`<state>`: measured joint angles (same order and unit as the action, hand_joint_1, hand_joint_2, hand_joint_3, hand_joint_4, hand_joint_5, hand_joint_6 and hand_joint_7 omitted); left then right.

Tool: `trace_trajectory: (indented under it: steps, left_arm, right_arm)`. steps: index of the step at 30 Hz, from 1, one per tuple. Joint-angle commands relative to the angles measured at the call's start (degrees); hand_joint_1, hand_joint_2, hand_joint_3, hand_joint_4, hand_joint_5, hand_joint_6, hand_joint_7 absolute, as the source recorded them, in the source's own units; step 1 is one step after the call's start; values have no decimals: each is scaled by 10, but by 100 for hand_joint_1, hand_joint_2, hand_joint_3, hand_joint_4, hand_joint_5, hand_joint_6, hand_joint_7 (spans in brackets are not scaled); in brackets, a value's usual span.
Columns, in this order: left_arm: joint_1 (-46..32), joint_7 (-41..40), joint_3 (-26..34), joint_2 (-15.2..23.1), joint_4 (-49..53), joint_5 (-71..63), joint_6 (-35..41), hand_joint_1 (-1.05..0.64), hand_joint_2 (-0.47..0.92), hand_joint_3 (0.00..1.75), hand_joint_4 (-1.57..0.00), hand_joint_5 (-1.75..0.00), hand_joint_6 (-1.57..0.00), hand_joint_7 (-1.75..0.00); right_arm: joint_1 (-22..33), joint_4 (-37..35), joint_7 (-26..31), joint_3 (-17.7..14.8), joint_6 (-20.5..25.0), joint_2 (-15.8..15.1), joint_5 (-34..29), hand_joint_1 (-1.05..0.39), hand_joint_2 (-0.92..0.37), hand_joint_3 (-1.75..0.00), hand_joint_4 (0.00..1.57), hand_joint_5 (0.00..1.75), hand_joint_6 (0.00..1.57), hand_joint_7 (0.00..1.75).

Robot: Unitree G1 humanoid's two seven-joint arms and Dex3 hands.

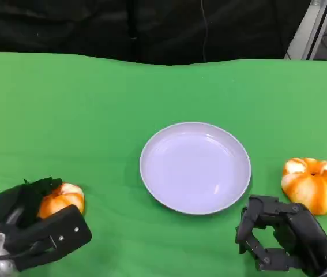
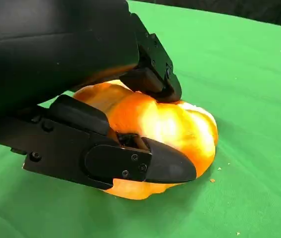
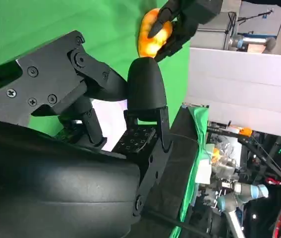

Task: Grasp the bread from the table and place it into the plate.

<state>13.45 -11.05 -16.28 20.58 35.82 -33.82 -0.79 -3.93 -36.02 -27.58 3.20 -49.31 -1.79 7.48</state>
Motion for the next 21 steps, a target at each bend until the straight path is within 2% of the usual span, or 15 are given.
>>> trace_trajectory:
  steps: [1, 2, 3, 4, 5, 6, 8, 11, 12, 14, 21]
  left_arm:
    - [-22, 36, -16, 2, 0, -3, 35, -24, 79, 0, -87, -8, -86, -8]
    - [-23, 36, -16, 1, -4, -3, 40, -24, 79, 0, -83, -22, -89, -8]
    - [-22, 37, -17, 1, -5, -3, 43, -24, 79, 0, -71, -48, -91, -8]
    - [-22, 37, -17, 1, -6, -3, 46, -25, 80, 0, -56, -81, -91, -12]
    - [-22, 34, -20, 2, -8, -7, 48, -26, 81, 0, -44, -110, -81, -37]
    - [-23, 31, -21, 3, -10, -9, 50, -27, 81, 0, -39, -128, -68, -68]
    - [-23, 24, -21, 1, -10, -10, 49, -24, 82, 0, -38, -159, -48, -122]
    - [-24, 14, -15, -4, -9, -2, 47, -20, 82, 0, -46, -173, -35, -161]
    - [-24, 11, -13, -6, -8, 0, 46, -19, 82, 0, -49, -174, -35, -168]
    - [-27, 0, -10, -8, -8, 4, 38, -17, 82, 0, -52, -174, -35, -173]
    - [-35, -35, -3, -15, -12, 7, 21, -16, 80, 0, -61, -175, -45, -175]
  right_arm:
    - [1, 1, 3, -3, -1, -10, -2, -9, -59, -101, 81, 160, 83, 132]
    - [2, 2, 2, -3, -1, -10, -2, -9, -60, -101, 81, 160, 83, 132]
    - [2, 2, 2, -3, 0, -10, -1, -9, -60, -101, 81, 160, 83, 132]
    - [2, 3, 1, -3, 0, -9, -1, -9, -59, -101, 81, 160, 83, 132]
    - [2, 2, 0, -3, 0, -9, 1, -9, -59, -102, 80, 160, 83, 132]
    - [1, 2, -1, -3, 1, -9, 2, -9, -59, -102, 80, 160, 83, 132]
    - [0, 0, -1, -3, 0, -9, 1, -9, -59, -102, 80, 160, 83, 132]
    - [-2, -5, 0, -4, -4, -9, 0, -9, -58, -102, 81, 160, 83, 132]
    - [-2, -5, 1, -4, -4, -9, -1, -8, -58, -102, 81, 160, 83, 132]
    - [-1, -3, 2, -4, -3, -9, -2, -9, -59, -102, 81, 160, 83, 132]
    - [-2, -4, -1, -3, -2, -8, 2, -9, -58, -102, 81, 161, 84, 132]
